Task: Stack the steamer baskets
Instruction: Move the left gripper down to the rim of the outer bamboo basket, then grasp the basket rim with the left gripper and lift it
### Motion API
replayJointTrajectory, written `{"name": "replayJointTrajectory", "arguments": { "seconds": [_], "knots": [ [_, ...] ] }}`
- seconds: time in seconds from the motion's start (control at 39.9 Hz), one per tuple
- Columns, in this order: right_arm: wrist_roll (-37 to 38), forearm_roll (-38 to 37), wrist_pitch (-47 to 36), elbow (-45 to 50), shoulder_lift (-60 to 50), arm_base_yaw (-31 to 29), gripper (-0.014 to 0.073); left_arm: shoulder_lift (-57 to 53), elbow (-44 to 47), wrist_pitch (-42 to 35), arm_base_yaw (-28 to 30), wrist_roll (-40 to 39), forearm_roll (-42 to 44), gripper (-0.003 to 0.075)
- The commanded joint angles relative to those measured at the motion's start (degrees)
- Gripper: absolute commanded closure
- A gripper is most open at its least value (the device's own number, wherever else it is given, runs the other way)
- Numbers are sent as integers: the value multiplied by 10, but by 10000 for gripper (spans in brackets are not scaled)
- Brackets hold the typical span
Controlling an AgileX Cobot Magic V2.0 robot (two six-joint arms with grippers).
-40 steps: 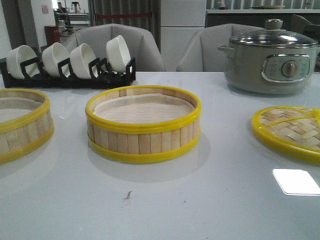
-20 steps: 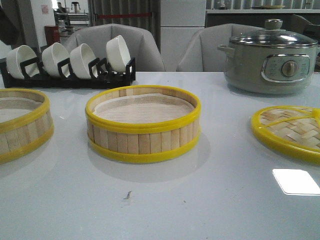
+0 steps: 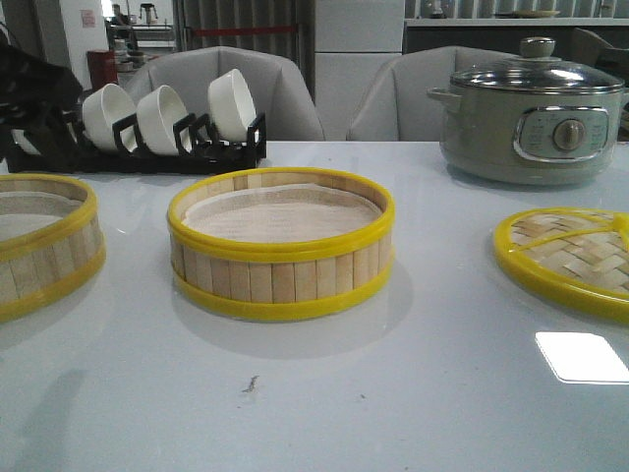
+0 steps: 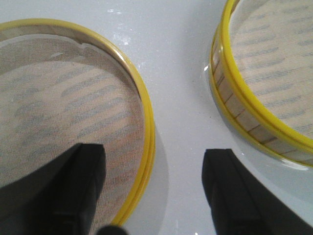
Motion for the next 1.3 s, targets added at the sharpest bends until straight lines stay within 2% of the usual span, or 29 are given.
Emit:
{"name": "replayJointTrajectory", "arguments": {
  "seconds": [0.0,0.35,0.98,1.05,1.1,1.25,1.28],
  "knots": [
    [-5,-5,-43,-20,-4,1,118,18,-44,-42,-4,-1,5,235],
    [-5,-5,-36,-20,-4,1,118,127,-129,-23,-4,-1,14,235],
    [-5,-5,-21,-20,-4,1,118,183,-134,-24,6,-2,27,244],
    [-5,-5,-21,-20,-4,1,118,183,-134,-22,6,-2,27,293],
    [-5,-5,-21,-20,-4,1,118,183,-134,-22,6,-2,27,356],
    [-5,-5,-21,-20,-4,1,118,183,-134,-12,6,-2,27,650],
    [-5,-5,-21,-20,-4,1,118,183,-134,-10,6,-2,27,629]
  ]
}}
